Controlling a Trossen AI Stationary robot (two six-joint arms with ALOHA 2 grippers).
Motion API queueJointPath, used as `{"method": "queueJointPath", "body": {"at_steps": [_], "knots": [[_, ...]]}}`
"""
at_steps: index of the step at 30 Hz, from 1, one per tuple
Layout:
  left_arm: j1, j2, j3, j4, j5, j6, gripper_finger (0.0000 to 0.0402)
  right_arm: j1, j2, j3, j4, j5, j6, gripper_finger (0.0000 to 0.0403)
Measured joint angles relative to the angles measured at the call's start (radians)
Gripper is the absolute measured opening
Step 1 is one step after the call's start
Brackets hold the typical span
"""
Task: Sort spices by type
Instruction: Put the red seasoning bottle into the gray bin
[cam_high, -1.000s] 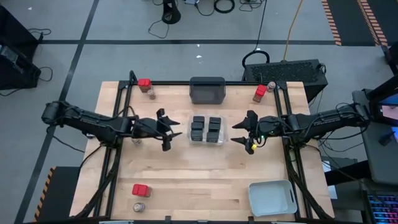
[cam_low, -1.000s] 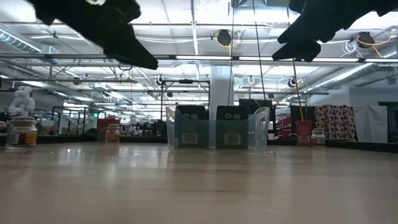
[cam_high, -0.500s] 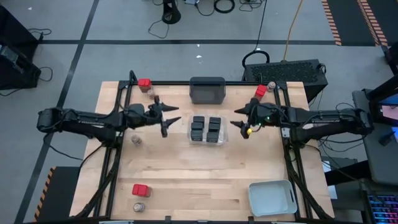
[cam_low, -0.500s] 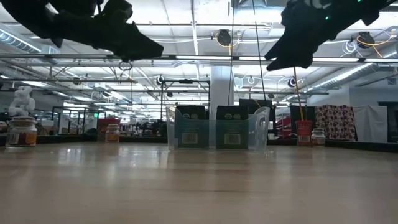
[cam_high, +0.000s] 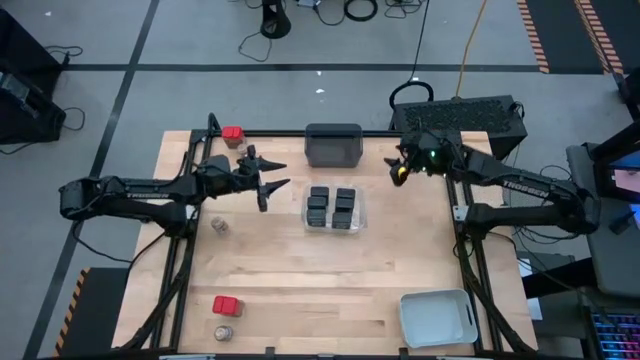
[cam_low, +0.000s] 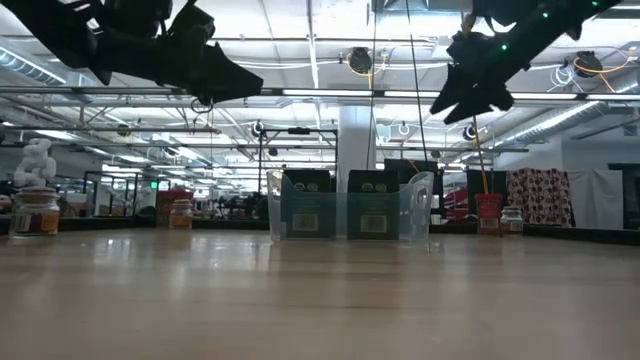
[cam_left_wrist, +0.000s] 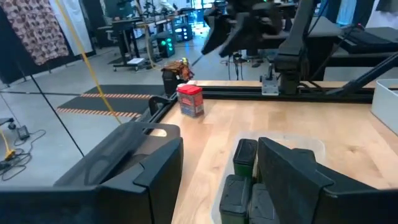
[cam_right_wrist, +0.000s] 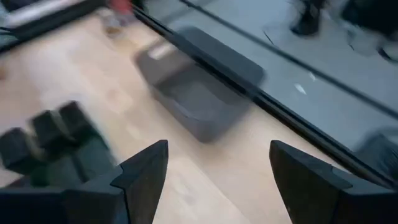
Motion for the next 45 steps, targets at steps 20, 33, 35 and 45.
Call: {"method": "queueJointPath", "body": {"at_steps": [20,33,35,45], "knots": [[-0.045,0.0,0.0,-0.072,0.053,-0.128,0.0212,-0.32,0.342,0.353,-0.484,0.007,0.231,0.0263],[-0.069,0.0,0.006,-0.059,0.058,-0.123,0.0212,-0.445,0.52,0.388,-0.557,0.099,0.32,0.0263],[-0.073,0.0,0.007,-0.048,0.059,-0.123,0.0212,-0.458,0.543,0.388,-0.556,0.099,0.321,0.0263],[-0.073,0.0,0.007,-0.041,0.063,-0.104,0.0212,-0.485,0.583,0.388,-0.504,0.084,0.382,0.0263]]}}
